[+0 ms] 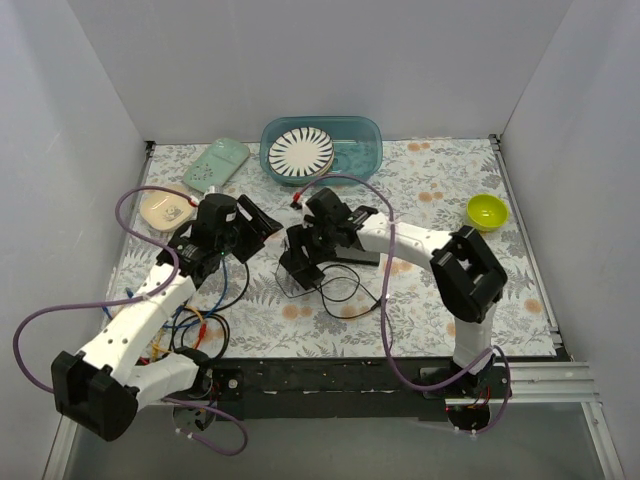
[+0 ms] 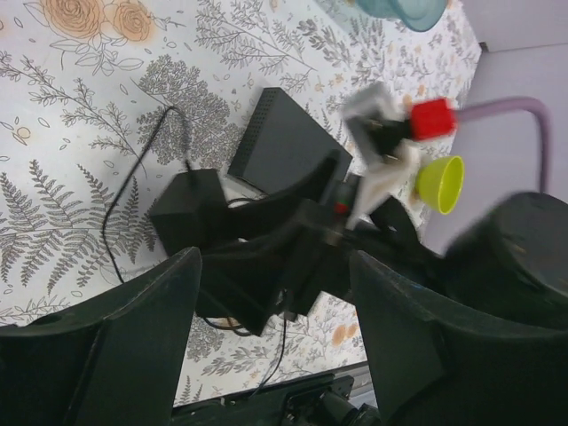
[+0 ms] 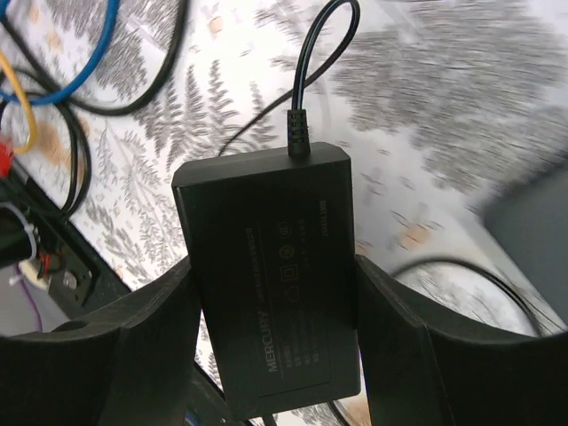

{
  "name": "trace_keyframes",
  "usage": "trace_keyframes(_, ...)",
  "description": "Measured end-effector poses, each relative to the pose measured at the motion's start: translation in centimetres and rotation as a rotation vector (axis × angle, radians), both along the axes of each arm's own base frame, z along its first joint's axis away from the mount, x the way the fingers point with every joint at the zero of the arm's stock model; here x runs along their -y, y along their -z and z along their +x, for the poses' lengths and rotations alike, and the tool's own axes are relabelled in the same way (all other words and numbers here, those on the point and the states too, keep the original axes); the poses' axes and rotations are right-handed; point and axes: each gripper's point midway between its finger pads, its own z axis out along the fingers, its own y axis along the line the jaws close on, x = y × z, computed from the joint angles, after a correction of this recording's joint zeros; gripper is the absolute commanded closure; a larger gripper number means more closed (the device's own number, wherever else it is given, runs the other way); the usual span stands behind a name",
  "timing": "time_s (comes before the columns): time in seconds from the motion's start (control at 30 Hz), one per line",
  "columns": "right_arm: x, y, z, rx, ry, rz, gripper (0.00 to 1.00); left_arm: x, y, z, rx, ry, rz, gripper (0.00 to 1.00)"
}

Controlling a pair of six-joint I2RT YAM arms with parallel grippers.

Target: Pull the plug from the switch port

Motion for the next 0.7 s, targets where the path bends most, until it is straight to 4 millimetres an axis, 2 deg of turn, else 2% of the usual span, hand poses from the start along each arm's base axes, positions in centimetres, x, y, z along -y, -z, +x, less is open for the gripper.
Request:
trace_keyframes(0.13,-3.3,1.9,-1.4,-0.049,-0.102,0.003,0.99,-0.5,-1.5,-0.5,0.053,-0.012,-0.016,0.32)
trace_keyframes(0.2,-4.5,2.4,-1.8,-0.057,-0.138,0.004,0.88,-0.6,-1.4,-0.5,0.052,-0.015,-0.013,0.32)
trace_keyframes(0.23,-4.9,2.7,-2.1,-0.059,-0.153,0.005,0.75,-0.6,-1.1,-0.5,0.041,-0.018,-0.008,0.32)
trace_keyframes(0.27,-5.1,2.9,-2.6,-0.065,-0.167,0.003,0.70,-0.7,-0.8,-0.5,0.030,-0.020,-0.002,0.32)
trace_keyframes(0.3,-5.1,2.9,-3.0,-0.073,-0.176,-0.003,0.64,-0.7,-0.3,-0.5,0.015,-0.022,0.006,0.33)
trace_keyframes(0.4,-4.9,3.0,-3.4,-0.076,-0.183,-0.015,0.60,-0.9,0.8,-0.7,-0.018,-0.026,0.022,0.33)
trace_keyframes(0.53,-4.2,2.9,-2.6,-0.046,-0.159,-0.041,0.58,-1.0,1.9,-1.0,-0.052,-0.033,0.028,0.33)
trace_keyframes(0.7,-3.0,1.5,-2.5,-0.016,-0.147,-0.046,0.60,-0.8,3.1,-0.9,-0.088,-0.045,0.021,0.34)
